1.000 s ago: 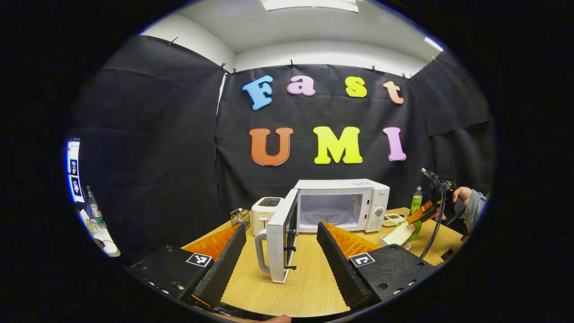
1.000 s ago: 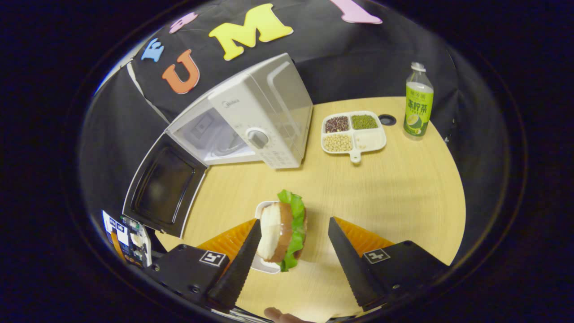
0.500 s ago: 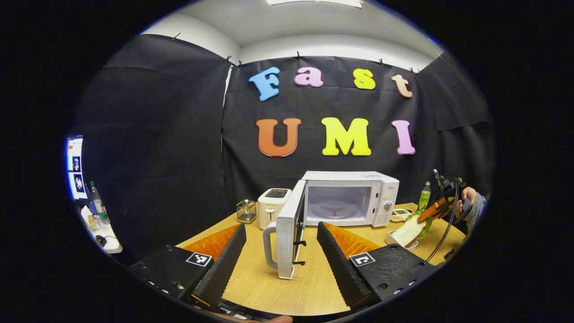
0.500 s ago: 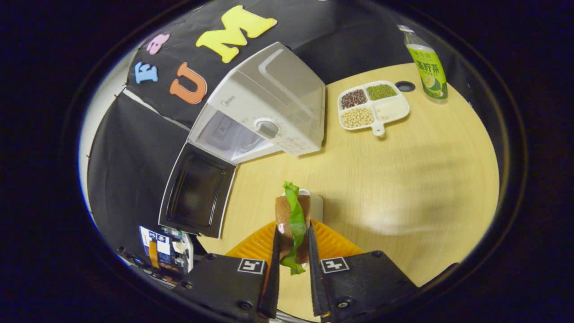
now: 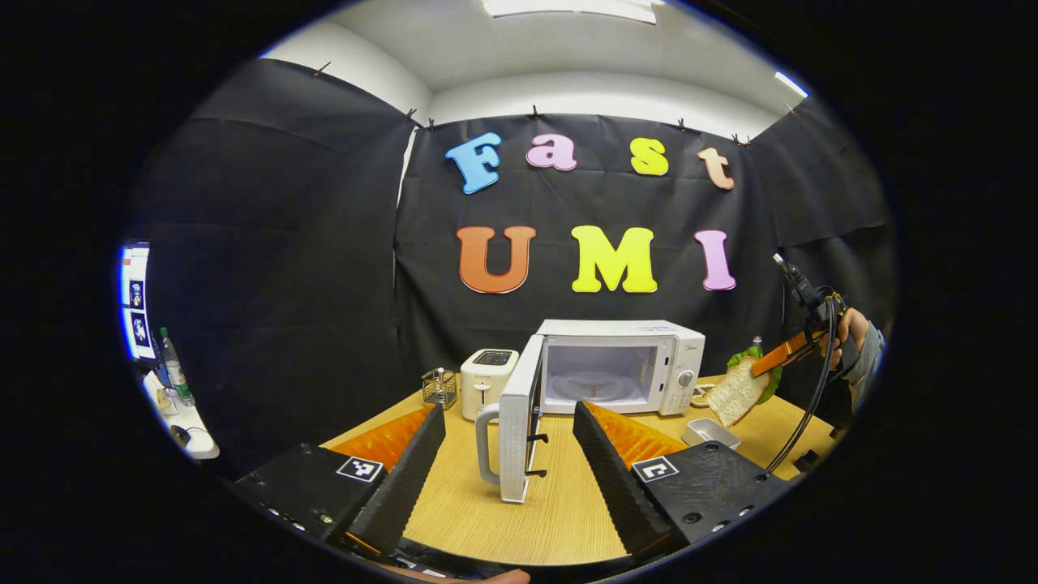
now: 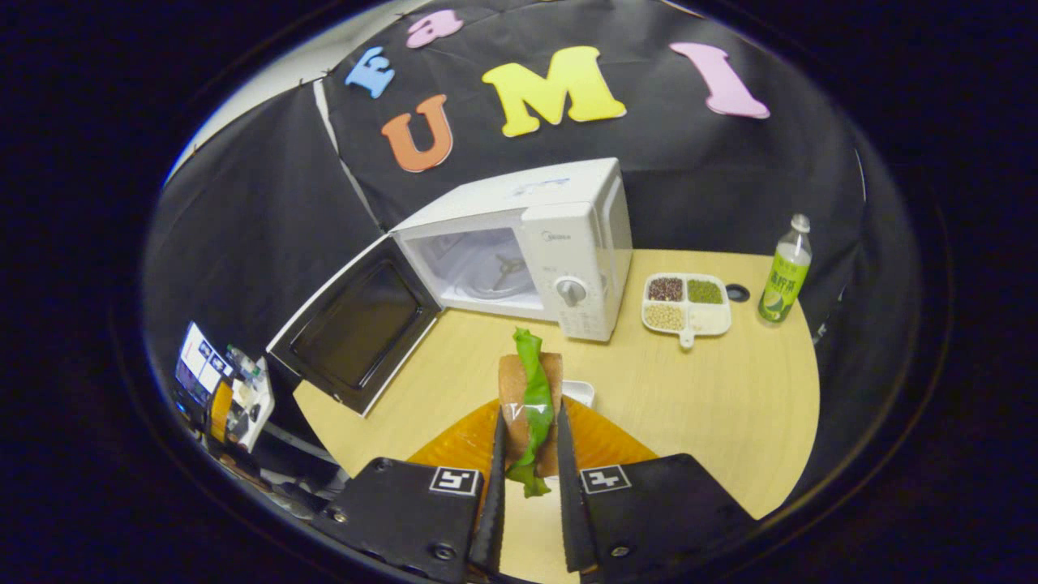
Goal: Open the microwave oven with the left hand, put the food in, and close the microwave oven.
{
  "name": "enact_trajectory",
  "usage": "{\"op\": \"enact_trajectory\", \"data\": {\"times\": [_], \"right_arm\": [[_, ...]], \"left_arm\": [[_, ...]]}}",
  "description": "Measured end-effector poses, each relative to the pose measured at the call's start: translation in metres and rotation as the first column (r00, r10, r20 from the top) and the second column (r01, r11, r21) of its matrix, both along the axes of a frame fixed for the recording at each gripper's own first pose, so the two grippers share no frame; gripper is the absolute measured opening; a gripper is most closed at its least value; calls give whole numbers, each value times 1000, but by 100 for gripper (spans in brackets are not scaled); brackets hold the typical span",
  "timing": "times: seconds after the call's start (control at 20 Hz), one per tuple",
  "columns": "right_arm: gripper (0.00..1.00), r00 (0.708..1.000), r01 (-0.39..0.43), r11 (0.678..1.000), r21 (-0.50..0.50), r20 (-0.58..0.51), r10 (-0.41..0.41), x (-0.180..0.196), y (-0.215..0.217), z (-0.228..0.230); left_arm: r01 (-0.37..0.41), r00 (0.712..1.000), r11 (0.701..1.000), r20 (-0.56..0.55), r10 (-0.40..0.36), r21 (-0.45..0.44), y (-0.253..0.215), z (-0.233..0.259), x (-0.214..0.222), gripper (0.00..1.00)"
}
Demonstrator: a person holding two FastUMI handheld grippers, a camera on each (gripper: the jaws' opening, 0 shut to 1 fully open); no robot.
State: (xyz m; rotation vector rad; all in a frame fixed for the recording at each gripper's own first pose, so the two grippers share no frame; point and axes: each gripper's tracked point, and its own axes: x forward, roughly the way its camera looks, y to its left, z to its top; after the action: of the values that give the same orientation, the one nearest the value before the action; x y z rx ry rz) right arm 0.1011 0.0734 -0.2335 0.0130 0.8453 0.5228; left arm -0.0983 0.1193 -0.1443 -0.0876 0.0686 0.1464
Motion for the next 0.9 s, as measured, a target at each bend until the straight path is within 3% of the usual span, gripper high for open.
{"op": "enact_trajectory", "data": {"times": [0.2, 0.35, 0.55, 0.7, 0.9], "right_arm": [[33, 993, -85, 992, -97, 74, 92, -15, 52, -1], [32, 980, -144, 973, -181, 111, 166, -18, 94, -16], [32, 965, -173, 958, -230, 157, 212, -11, 150, -38], [33, 953, -109, 966, -233, 252, 169, 13, 186, -47], [33, 922, 54, 985, -164, 386, 13, 56, 224, -57]], "left_arm": [[1, 1000, 999, 2, -1, 45, 7, -1, -8, 95], [28, 1000, 1000, 1, -29, 13, 4, -4, -13, 95], [13, 1000, 999, -11, -12, 32, 18, -11, -15, 95], [11, 1000, 1000, -9, -11, 29, 22, -14, -17, 95], [20, 1000, 1000, -3, -20, 23, 24, -15, -17, 95]]}}
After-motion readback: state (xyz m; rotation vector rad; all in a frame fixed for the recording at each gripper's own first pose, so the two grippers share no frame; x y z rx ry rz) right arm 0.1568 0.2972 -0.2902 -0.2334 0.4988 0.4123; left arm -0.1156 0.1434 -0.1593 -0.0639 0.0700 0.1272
